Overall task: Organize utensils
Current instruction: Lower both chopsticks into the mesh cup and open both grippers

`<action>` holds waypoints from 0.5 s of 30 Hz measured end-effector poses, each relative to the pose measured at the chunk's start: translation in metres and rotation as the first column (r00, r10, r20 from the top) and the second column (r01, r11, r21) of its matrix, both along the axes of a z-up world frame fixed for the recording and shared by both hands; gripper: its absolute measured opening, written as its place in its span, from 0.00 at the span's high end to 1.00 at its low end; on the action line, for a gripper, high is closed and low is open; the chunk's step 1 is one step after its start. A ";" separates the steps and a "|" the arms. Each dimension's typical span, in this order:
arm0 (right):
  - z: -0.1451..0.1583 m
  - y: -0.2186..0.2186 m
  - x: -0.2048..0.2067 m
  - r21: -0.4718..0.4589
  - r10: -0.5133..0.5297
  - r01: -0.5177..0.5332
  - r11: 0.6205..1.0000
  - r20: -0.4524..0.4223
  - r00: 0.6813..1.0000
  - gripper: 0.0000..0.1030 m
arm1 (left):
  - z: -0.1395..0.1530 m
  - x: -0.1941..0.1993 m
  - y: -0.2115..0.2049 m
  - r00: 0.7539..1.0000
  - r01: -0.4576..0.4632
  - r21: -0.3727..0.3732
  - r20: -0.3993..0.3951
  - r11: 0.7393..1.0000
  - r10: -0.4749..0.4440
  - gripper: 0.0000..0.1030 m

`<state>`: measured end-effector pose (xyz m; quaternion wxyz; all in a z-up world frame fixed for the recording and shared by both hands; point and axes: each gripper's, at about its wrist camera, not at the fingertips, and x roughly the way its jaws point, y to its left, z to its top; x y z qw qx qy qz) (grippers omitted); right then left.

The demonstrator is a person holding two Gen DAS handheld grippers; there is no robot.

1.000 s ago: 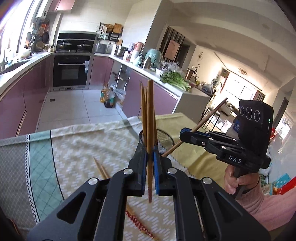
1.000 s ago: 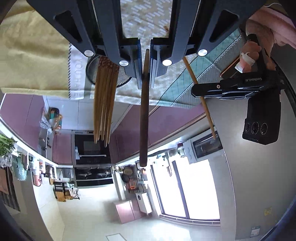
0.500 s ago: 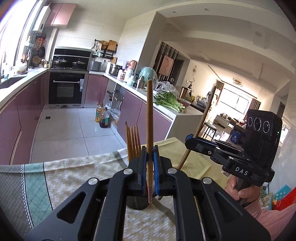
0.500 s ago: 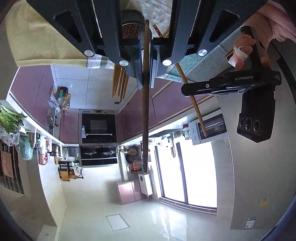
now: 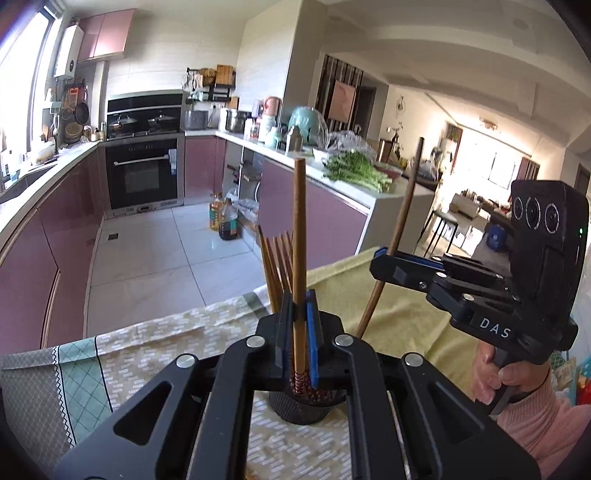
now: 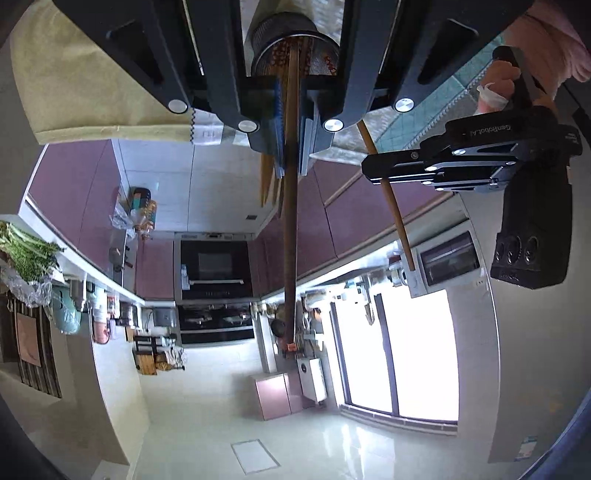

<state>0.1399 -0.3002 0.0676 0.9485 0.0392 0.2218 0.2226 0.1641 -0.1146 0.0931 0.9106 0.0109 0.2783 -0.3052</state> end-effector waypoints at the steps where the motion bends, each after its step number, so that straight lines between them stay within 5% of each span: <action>1: -0.004 0.001 0.003 -0.005 0.002 -0.002 1.000 -0.016 1.000 0.94 | -0.004 0.002 -0.002 1.000 0.010 0.015 -0.013 1.000 -0.010 0.93; 6: -0.022 0.008 0.017 -0.028 0.013 -0.016 0.999 -0.094 0.995 0.94 | -0.024 0.011 -0.009 0.998 0.039 0.093 -0.058 0.995 -0.034 0.93; 15: -0.040 0.016 0.034 -0.046 0.000 -0.008 0.999 -0.169 0.986 0.94 | -0.047 0.035 -0.019 0.990 0.047 0.127 -0.141 0.991 -0.029 0.93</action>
